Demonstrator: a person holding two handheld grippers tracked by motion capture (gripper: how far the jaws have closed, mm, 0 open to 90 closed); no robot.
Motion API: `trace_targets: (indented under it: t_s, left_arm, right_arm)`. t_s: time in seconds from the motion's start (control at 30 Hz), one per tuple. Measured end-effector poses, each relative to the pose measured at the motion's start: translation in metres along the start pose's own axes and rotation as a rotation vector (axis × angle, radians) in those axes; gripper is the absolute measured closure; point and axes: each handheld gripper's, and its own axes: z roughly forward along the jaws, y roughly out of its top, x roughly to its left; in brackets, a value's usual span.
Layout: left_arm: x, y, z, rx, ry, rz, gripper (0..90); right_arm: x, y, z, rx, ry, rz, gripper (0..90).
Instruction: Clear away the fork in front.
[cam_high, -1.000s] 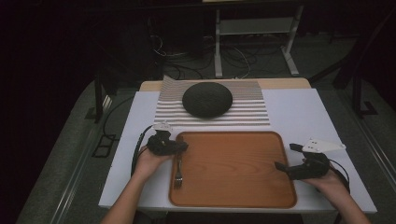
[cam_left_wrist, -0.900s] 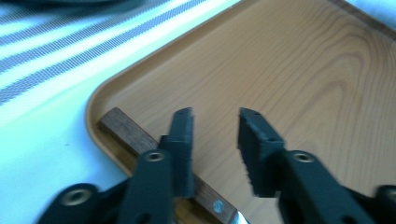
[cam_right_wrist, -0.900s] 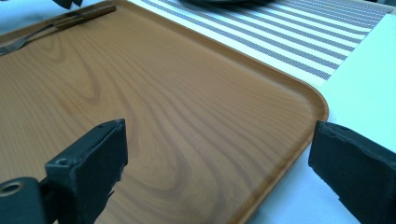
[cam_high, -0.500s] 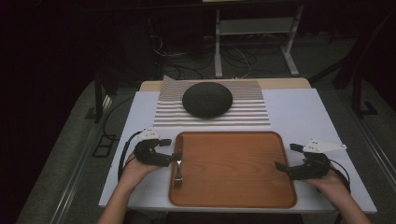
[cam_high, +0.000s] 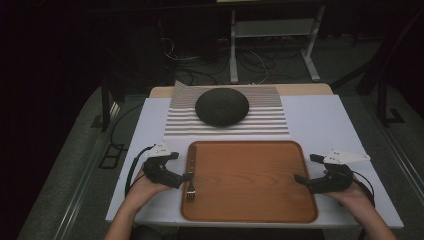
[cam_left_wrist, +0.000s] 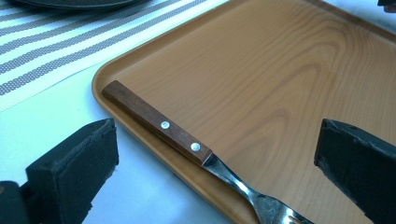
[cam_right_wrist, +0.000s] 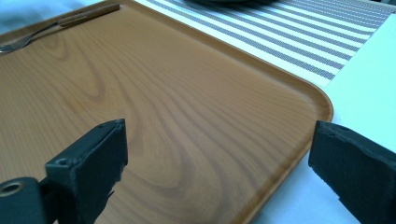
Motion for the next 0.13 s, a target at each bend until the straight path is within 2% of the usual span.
trace_targets:
  t_s: [0.13]
  left_arm:
    - [-0.0002,0.0006,-0.0006,-0.008,-0.002,-0.002,0.0]
  right_arm:
    - [0.0004,0.0002,-0.0004,-0.003,0.001,0.0,4.5]
